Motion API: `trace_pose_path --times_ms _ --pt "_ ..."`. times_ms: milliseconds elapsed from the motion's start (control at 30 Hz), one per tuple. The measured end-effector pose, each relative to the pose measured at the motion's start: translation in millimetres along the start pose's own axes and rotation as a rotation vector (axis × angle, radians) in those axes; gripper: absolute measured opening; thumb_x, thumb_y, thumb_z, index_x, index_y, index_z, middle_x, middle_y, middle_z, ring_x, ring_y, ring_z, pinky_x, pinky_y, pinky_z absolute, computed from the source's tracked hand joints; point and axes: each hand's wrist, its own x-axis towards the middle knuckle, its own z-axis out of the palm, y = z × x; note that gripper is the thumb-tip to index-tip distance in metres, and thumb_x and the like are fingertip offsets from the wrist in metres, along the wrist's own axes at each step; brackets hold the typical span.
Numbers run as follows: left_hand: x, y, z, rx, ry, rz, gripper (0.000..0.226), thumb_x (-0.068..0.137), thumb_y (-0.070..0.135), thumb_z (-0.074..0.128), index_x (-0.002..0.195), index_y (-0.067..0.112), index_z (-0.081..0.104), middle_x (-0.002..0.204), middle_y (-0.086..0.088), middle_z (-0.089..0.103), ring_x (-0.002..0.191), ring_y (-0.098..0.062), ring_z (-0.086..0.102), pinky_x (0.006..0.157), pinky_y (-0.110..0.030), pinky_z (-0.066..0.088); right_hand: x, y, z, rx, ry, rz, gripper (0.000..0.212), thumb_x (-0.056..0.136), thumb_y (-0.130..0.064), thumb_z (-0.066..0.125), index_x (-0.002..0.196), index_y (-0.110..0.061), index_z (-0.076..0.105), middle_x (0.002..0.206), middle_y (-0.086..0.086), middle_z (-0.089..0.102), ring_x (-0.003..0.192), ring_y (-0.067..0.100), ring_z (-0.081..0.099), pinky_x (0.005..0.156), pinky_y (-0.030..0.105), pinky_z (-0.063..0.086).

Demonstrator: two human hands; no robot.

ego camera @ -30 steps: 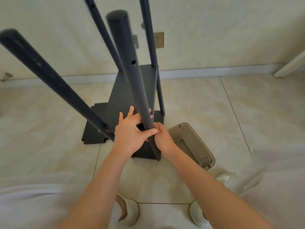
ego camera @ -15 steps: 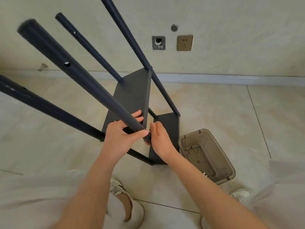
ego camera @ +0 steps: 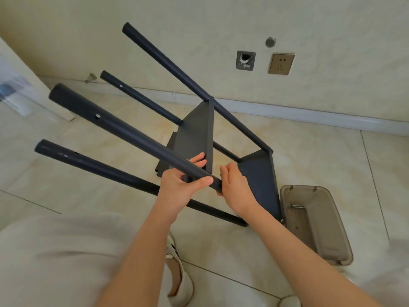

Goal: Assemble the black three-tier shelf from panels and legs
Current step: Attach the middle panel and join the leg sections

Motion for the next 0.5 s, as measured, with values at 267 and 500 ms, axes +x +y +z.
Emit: trace_pose_path --times_ms 267,500 --pt "-1.4 -31.2 19.9 -0.133 -0.024 -0.134 0.042 0.081 0.017 0.082 0.113 0.039 0.067 0.111 0.043 0.063 0.099 0.022 0.06 0.07 0.001 0.045 2.7 23.3 0.2 0.115 0.067 0.146 0.019 0.107 -0.026 0.031 0.105 -0.013 0.044 0.08 0.004 0.06 0.064 0.013 0.059 0.067 0.03 0.049" --pt "-5.6 -64.5 32.6 -0.118 -0.042 -0.252 0.046 0.083 0.018 0.081 0.108 0.052 0.062 0.095 0.047 0.064 0.09 0.02 0.062 0.073 -0.002 0.048 0.7 42.8 9.1 0.038 0.033 0.194 0.018 0.108 -0.029 0.031 0.105 -0.016 0.043 0.081 0.004 0.063 0.087 0.029 0.064 0.095 0.051 0.049"
